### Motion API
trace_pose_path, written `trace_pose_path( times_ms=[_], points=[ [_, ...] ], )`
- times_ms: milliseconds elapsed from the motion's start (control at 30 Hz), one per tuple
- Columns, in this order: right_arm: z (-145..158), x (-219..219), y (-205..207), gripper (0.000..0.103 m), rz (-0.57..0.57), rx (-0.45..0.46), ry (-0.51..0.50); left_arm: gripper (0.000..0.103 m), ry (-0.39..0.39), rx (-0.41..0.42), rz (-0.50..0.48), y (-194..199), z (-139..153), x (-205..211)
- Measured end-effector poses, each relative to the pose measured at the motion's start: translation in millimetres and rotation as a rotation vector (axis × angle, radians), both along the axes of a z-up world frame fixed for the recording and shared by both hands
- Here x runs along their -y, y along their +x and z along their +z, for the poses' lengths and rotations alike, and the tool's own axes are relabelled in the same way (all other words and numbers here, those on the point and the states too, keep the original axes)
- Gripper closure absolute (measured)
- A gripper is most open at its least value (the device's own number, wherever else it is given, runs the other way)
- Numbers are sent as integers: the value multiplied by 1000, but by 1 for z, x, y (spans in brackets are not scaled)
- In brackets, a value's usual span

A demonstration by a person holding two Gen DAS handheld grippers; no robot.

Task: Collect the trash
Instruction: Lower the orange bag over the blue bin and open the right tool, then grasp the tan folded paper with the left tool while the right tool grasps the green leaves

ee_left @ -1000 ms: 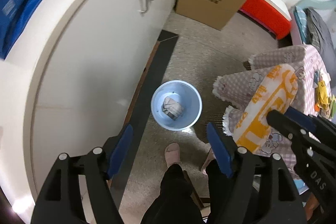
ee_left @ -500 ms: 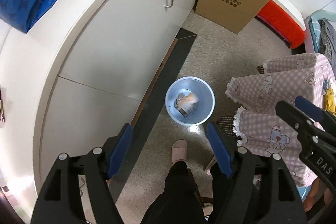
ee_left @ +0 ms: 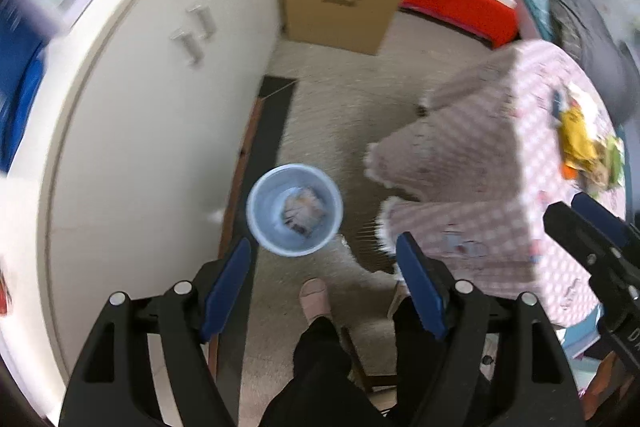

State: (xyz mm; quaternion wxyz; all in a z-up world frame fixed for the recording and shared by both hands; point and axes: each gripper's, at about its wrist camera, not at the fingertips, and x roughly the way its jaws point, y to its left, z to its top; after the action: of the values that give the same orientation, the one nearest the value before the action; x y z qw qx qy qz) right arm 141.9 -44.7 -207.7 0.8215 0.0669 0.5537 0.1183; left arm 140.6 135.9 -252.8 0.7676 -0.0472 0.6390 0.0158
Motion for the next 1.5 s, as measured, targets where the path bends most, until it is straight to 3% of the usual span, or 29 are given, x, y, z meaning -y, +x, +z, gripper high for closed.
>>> trace_pose_path(
  times_ms=[300, 500, 800, 833, 1033, 1067, 1233, 1500],
  points=[
    [19, 197, -7, 38, -222, 29, 8, 29, -34, 39, -198, 43, 18, 193],
    [5, 285, 3, 38, -231, 2, -17, 29, -21, 26, -294, 56, 14, 298],
    [-33, 314, 48, 42, -170, -40, 14, 29, 27, -35, -229, 64, 2, 320],
    [-37, 315, 52, 46, -167, -44, 14, 29, 33, -46, -219, 66, -1, 320],
    [-64, 320, 69, 93, -131, -122, 48, 29, 9, -65, -218, 72, -6, 329],
    [-65, 323, 68, 95, -128, -126, 49, 29, -6, -68, -221, 73, -7, 333],
    [-48, 352, 48, 97, -149, -116, 68, 29, -67, -69, -278, 75, -12, 361],
    [-40, 389, 20, 98, -238, -122, 89, 29, -67, -71, -368, 89, -29, 403]
  ],
)
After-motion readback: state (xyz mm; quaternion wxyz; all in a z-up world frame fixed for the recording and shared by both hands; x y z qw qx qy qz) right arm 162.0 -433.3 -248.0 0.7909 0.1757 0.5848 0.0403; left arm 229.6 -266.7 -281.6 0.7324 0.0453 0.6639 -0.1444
